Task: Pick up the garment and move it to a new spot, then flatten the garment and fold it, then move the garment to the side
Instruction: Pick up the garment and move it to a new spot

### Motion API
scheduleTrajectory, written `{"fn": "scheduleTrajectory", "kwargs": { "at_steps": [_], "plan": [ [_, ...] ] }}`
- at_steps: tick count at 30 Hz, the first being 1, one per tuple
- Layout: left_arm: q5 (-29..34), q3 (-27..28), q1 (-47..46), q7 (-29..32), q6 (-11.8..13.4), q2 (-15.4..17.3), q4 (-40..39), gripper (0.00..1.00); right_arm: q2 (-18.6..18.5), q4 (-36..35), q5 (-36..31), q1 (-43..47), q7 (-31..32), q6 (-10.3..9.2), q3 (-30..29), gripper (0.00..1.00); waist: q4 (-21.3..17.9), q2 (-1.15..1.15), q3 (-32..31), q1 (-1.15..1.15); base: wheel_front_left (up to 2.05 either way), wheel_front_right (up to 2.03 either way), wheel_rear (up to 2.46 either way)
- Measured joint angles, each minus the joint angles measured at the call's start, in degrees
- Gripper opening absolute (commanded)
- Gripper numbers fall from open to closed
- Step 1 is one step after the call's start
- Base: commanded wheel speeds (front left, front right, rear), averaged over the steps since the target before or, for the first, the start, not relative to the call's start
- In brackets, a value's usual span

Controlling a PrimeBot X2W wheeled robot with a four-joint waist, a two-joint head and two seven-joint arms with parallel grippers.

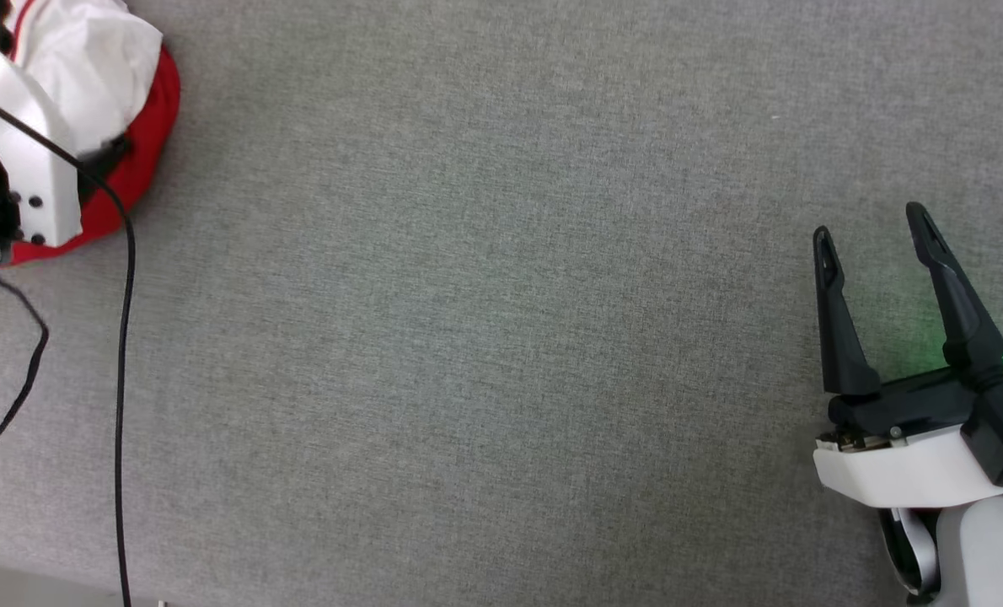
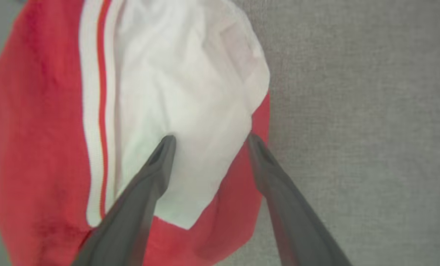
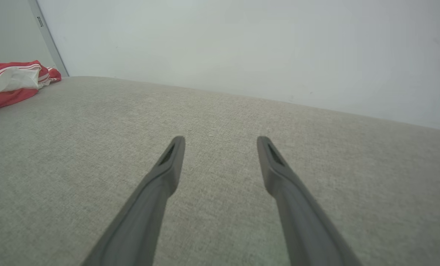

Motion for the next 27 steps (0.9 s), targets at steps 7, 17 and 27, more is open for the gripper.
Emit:
{"fn": "scheduleTrajectory", "kwargs": {
  "at_steps": [7,17,27],
  "plan": [
    [-3.7,-4.7,-1.8,9.1,0.0,0.9,4.1,1.0,-0.1,-0.1,0.1,-1.1,0.0,0.0,0.2,1.0,-0.7,0.0,2.5,0.0,0.0,0.0,0.0],
    [-5.6,-8.9,-3.6,5.9,0.1,-0.5,8.0,0.0,0.4,1.0,1.2,-2.0,0.0,0.0,0.7,1.0,-1.7,0.0,2.5,-0.01,0.0,0.0,0.0],
    [-7.7,-16.4,-3.1,-2.2,0.0,1.3,-0.9,0.0,1.2,4.0,3.3,0.2,0.0,0.0,2.0,1.0,-1.0,0.0,-5.9,-0.01,0.0,0.0,0.0]
  ]
}}
